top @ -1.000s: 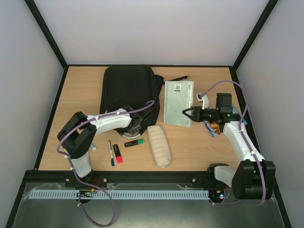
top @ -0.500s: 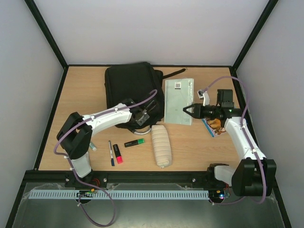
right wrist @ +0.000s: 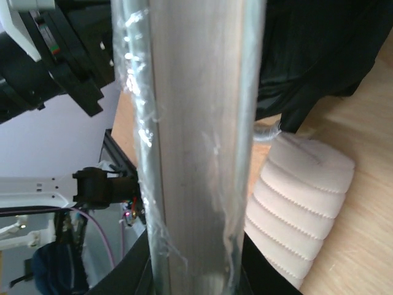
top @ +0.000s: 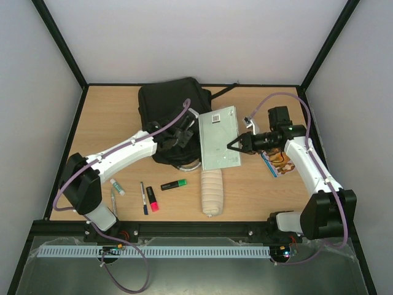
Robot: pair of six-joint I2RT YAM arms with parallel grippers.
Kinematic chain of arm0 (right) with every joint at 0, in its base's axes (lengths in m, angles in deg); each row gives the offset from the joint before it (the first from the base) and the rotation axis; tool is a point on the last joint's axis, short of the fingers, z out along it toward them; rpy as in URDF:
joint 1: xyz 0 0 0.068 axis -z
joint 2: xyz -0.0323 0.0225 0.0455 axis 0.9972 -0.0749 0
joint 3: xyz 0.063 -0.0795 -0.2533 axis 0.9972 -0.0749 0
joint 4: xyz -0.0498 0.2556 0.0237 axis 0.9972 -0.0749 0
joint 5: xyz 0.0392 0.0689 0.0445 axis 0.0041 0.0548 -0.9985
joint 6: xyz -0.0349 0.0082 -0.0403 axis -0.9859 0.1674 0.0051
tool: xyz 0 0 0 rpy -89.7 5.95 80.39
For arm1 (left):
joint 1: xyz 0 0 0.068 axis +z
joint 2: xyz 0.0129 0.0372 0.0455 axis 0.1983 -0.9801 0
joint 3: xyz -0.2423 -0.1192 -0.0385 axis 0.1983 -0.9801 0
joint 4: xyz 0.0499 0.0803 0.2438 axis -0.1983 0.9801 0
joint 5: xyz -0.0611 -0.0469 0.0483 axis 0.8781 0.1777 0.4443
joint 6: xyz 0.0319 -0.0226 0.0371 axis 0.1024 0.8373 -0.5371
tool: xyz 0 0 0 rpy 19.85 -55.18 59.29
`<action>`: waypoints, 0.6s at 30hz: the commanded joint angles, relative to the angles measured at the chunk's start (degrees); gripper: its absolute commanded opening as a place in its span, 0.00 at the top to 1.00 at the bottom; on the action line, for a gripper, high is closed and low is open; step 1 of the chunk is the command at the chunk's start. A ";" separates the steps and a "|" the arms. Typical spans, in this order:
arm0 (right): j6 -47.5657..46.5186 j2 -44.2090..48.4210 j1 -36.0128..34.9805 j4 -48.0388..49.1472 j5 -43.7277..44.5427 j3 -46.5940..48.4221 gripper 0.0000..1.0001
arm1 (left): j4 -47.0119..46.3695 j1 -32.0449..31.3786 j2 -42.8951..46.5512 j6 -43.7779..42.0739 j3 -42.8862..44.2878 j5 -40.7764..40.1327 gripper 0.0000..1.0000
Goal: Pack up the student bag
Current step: Place the book in the student bag.
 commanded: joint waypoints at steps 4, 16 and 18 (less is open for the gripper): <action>2.53 -0.61 -1.78 -6.86 -8.00 -0.35 0.99 | -12.60 3.49 5.64 4.23 -2.77 7.17 0.98; 6.34 7.29 -1.98 -6.82 -9.99 -9.13 0.99 | -13.94 5.56 5.02 6.59 -3.93 12.60 0.98; 7.65 8.30 -1.98 -6.87 -10.75 -10.19 0.99 | -13.82 5.53 4.46 6.92 -3.28 12.63 0.98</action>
